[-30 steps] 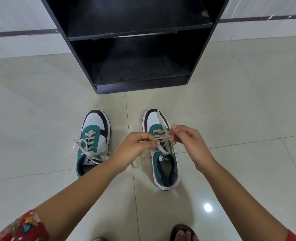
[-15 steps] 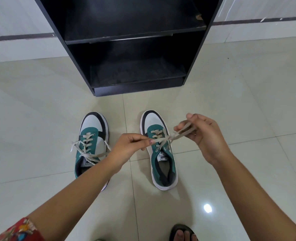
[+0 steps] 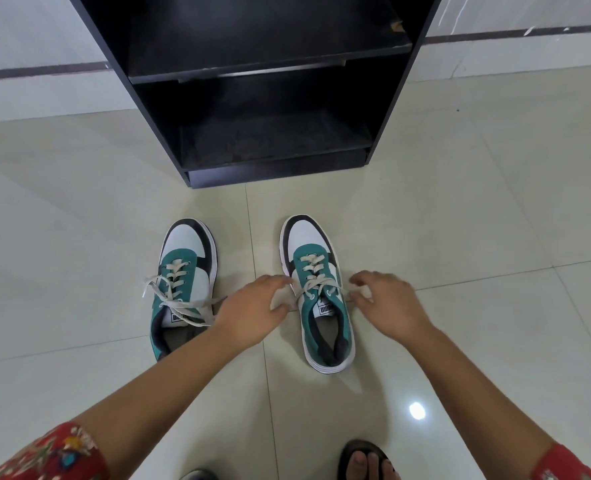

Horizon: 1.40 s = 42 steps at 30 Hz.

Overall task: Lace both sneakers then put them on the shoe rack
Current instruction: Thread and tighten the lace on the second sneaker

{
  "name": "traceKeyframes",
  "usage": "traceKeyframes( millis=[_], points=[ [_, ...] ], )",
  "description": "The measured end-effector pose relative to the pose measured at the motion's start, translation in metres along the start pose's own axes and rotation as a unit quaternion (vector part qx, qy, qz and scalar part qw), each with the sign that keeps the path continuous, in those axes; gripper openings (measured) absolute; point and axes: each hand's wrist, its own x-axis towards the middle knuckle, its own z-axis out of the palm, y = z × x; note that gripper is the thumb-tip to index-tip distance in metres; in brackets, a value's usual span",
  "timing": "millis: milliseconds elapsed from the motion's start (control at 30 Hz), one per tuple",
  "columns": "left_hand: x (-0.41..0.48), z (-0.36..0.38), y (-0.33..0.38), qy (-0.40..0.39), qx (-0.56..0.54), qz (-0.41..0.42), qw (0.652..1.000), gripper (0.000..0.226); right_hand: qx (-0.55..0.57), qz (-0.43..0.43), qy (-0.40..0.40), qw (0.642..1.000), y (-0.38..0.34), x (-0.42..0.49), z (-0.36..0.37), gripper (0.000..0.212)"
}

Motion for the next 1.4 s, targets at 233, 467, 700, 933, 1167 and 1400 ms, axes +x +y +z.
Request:
traceKeyframes(
  millis=[233, 467, 700, 933, 1167, 1400],
  points=[
    [-0.001, 0.010, 0.010, 0.083, -0.093, 0.030, 0.992, 0.024, 0.120, 0.026, 0.010, 0.992, -0.020, -0.016, 0.016, 0.031],
    [0.002, 0.009, 0.016, 0.123, -0.075, 0.049, 0.988, 0.010, 0.078, 0.001, 0.070, 0.994, -0.030, -0.017, 0.007, 0.016],
    [0.002, 0.001, 0.010, 0.120, 0.019, 0.051, 0.991, 0.008, 0.049, 0.021, 0.006, 0.999, -0.019, -0.016, -0.016, 0.021],
    [-0.004, -0.002, -0.006, 0.109, 0.081, 0.056, 0.989, 0.011, 0.019, 0.050, -0.083, 0.995, -0.009, -0.016, -0.016, 0.016],
    [-0.006, -0.008, 0.002, 0.069, 0.082, 0.056, 0.993, 0.025, 0.193, -0.021, -0.088, 0.977, -0.015, -0.016, -0.011, 0.012],
    [-0.003, 0.001, -0.006, 0.076, 0.007, 0.055, 0.996, 0.020, 0.149, -0.014, -0.013, 0.989, -0.025, -0.021, 0.000, 0.024]
  ],
)
